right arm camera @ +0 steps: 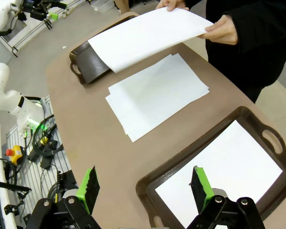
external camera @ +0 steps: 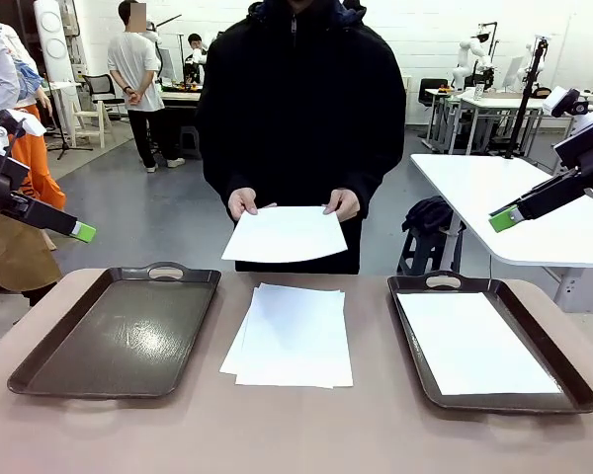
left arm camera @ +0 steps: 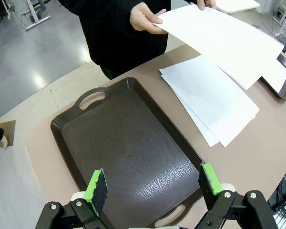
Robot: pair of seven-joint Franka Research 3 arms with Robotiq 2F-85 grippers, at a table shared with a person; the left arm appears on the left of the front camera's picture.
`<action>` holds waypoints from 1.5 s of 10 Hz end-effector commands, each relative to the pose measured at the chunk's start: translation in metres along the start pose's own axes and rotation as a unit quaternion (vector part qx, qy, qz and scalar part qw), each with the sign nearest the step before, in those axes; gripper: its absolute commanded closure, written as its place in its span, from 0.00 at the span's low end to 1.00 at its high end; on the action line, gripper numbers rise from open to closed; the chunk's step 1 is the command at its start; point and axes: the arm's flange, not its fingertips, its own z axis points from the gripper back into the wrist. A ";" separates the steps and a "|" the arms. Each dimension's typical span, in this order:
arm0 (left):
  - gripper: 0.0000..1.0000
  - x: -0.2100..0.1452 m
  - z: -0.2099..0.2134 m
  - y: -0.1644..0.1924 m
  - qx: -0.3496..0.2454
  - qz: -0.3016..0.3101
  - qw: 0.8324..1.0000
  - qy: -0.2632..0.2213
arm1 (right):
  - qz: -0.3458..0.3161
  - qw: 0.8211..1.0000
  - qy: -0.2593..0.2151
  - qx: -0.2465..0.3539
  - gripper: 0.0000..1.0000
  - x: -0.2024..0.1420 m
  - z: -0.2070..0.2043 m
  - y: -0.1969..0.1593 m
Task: Sort the A4 documents.
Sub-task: Receive the A4 Paper.
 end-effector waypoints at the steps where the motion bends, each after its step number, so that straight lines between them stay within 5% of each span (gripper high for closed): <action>1: 0.00 -0.001 -0.002 0.002 -0.002 0.002 1.000 -0.005 | 0.003 1.000 0.002 -0.001 0.00 -0.001 0.000 0.000; 15: 0.00 -0.001 -0.002 0.002 -0.002 0.002 1.000 -0.005 | 0.003 1.000 0.002 -0.001 0.00 -0.001 0.000 0.000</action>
